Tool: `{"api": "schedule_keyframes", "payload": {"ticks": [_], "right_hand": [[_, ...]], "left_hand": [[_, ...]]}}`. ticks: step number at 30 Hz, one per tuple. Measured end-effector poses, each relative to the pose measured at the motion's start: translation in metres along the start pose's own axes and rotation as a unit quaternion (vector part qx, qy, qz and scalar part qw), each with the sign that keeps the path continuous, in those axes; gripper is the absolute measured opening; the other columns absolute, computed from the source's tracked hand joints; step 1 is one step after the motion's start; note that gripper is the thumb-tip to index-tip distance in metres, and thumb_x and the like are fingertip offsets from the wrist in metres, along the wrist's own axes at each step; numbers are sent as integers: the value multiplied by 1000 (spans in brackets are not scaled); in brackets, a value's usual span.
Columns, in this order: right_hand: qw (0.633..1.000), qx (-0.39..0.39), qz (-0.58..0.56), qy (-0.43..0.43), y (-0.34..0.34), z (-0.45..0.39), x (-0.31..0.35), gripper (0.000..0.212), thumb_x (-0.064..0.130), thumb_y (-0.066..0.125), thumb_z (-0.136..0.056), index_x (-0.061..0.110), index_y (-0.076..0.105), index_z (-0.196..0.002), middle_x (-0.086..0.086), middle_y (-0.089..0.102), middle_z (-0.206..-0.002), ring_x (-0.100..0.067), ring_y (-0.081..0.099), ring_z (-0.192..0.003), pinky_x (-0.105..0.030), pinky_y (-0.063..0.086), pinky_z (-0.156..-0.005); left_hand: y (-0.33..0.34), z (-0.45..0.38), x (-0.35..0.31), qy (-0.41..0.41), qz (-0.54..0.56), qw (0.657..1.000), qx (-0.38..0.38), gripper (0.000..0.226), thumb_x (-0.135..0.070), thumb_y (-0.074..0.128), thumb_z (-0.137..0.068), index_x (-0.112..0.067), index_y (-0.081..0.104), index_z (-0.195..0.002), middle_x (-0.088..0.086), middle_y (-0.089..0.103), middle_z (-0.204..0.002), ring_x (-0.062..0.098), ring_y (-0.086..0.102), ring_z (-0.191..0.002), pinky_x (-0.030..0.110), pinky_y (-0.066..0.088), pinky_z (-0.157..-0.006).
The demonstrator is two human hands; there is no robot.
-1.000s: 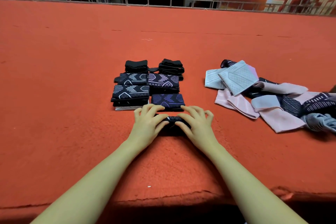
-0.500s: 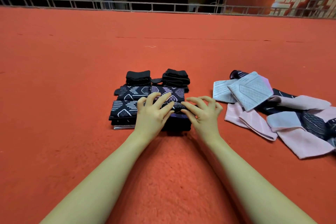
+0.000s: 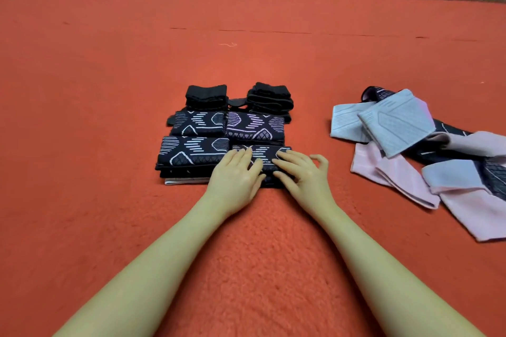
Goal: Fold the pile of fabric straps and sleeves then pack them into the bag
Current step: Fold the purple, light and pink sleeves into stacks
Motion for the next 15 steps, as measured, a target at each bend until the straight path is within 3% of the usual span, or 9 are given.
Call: {"api": "schedule_keyframes", "payload": {"ticks": [4, 7, 10, 15], "right_hand": [[998, 47, 9, 39, 1, 7, 5, 44, 46, 42, -89, 25, 68, -117, 5, 62, -127, -12, 54, -123, -32, 18, -96], [991, 121, 23, 54, 7, 20, 8, 46, 38, 45, -94, 28, 49, -139, 9, 39, -149, -9, 29, -141, -39, 13, -106], [982, 172, 28, 70, 4, 24, 8, 54, 32, 50, -97, 35, 30, -147, 16, 19, -156, -7, 11, -145, -32, 8, -108], [984, 148, -4, 98, -14, 42, 6, 62, 26, 55, -93, 33, 27, -148, 13, 18, -157, -12, 20, -141, -29, 13, -102]], "left_hand": [[1, 8, -3, -30, -4, 998, 57, 57, -43, 38, -88, -3, 68, -113, 23, 66, -112, 35, 65, -102, 45, 34, -102], [1, 13, -7, -51, -4, 995, 85, 58, -43, 36, -86, -3, 68, -115, 24, 66, -113, 36, 63, -106, 46, 27, -105], [-7, 12, -10, -65, -8, 993, 96, 59, -42, 34, -83, -6, 69, -114, 19, 67, -113, 35, 63, -105, 47, 23, -105], [-27, 8, -17, -72, 3, 996, 42, 49, -37, 49, -77, -8, 70, -111, 13, 68, -114, 31, 63, -106, 45, 25, -99]]}}
Point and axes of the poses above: each hand's wrist, its own z-axis away from the middle knuckle, its own y-axis out of the palm, x = y × z, the point moved 5 cm from there along -z, towards the middle knuckle
